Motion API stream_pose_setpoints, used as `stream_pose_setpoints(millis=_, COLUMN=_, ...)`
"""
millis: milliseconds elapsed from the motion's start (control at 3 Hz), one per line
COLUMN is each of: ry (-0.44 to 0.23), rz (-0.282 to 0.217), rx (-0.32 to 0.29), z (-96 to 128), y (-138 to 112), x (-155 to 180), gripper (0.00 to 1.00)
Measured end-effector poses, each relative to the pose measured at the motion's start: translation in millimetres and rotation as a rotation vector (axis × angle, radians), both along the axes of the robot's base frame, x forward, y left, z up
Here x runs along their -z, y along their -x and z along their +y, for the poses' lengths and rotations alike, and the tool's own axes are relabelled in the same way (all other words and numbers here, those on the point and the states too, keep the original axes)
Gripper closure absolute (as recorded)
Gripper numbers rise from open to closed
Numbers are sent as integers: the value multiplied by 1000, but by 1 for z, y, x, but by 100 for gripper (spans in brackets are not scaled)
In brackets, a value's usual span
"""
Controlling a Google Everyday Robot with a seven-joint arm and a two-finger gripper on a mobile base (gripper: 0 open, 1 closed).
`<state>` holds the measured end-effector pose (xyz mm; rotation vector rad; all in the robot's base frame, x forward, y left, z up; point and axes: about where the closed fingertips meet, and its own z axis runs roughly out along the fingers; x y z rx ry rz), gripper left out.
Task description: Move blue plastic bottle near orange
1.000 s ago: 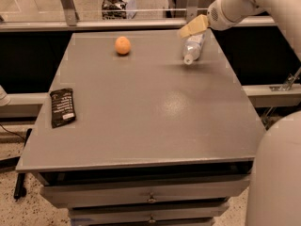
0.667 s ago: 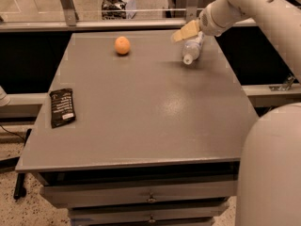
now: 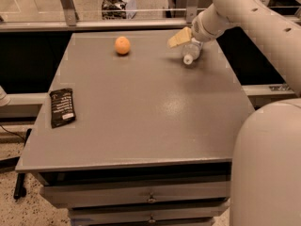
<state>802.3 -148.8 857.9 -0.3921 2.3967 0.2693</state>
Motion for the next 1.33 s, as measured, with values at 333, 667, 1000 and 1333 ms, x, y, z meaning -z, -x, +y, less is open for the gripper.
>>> stream_pose_setpoints(millis=333, ry=-5, rz=-7, rx=3, z=4, y=2, x=3, gripper=38)
stream_pose_setpoints(millis=667, ry=-19, rz=-29, rx=-20, z=10, y=7, x=-1, gripper=61)
stream_pose_setpoints(millis=1000, ry=-41, rz=-63, rx=-89, z=25, y=11, x=-13, gripper=85)
stream_pose_setpoints(millis=1333, ry=-47, rz=-90, rx=-165, z=46, y=10, x=-22, gripper=100)
